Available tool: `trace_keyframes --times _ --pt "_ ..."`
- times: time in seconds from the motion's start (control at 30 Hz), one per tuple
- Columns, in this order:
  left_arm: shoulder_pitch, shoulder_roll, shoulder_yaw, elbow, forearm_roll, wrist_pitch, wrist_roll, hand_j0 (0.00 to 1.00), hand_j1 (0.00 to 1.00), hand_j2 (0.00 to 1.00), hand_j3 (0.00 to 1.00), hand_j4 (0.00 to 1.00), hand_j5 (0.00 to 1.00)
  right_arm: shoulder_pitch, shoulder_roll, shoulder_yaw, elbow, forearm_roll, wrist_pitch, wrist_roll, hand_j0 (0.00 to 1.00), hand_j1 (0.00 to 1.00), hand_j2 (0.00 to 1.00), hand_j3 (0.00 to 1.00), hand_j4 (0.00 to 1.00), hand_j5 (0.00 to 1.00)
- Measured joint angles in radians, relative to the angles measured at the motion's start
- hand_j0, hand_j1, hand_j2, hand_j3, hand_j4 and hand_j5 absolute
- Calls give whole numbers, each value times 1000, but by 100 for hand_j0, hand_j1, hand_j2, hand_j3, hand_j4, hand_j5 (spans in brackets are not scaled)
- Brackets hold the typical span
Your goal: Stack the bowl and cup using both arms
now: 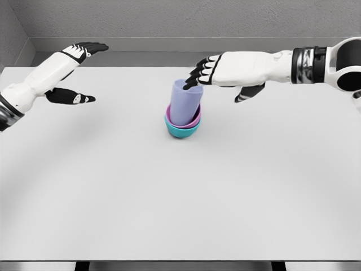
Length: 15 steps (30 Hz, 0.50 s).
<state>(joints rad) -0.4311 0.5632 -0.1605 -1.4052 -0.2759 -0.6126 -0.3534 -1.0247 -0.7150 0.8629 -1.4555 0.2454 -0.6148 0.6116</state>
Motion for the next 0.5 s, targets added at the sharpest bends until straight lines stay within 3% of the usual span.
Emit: trace_keyframes --times 0.13,0.3,0.5 --pt "0 0 0 -1 0 0 0 100 100 100 100 100 100 132 -89 -124 19 -7 -1 0 100 100 100 100 100 100" --pt "0 0 1 0 0 0 0 100 100 100 100 100 100 216 -176 -249 69 -48 0 0 100 100 100 100 100 100" --pt "0 0 1 0 1 0 0 100 100 100 100 100 100 219 -214 -314 97 -82 1 0 100 100 100 100 100 100"
